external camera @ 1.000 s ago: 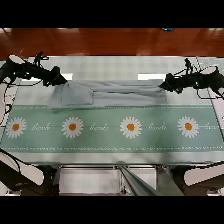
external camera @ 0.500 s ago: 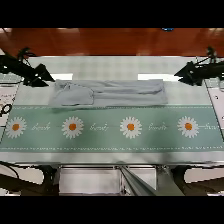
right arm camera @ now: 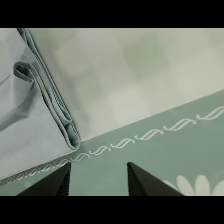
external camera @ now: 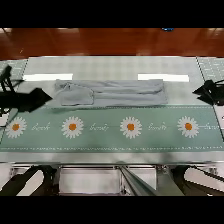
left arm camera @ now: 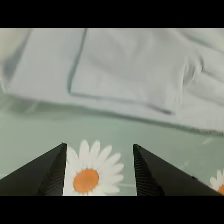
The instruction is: Fold the shirts.
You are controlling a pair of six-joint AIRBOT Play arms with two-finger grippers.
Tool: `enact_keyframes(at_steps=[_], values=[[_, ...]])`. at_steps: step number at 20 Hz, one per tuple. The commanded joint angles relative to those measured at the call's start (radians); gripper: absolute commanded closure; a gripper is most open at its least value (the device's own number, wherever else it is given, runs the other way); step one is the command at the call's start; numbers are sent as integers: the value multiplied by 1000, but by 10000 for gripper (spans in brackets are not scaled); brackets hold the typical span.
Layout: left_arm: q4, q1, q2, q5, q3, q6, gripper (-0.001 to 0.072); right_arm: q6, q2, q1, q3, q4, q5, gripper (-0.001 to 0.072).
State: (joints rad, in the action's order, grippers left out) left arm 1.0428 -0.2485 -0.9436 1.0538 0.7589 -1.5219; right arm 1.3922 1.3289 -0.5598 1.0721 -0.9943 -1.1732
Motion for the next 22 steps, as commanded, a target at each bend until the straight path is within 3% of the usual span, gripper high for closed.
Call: enact_keyframes(at_steps=[1,5,11,22], values=[[-169,2,124,-72,-266,81,204,-115,50,2,-121,183,56,294],[-215,8,113,-87,-275,123,204,-128,148,75,-107,214,127,294],[-221,8,113,-69,-275,123,204,-169,374,167,53,349,59,293],[-221,8,113,-61,-275,123,204,-111,523,307,225,326,104,304]])
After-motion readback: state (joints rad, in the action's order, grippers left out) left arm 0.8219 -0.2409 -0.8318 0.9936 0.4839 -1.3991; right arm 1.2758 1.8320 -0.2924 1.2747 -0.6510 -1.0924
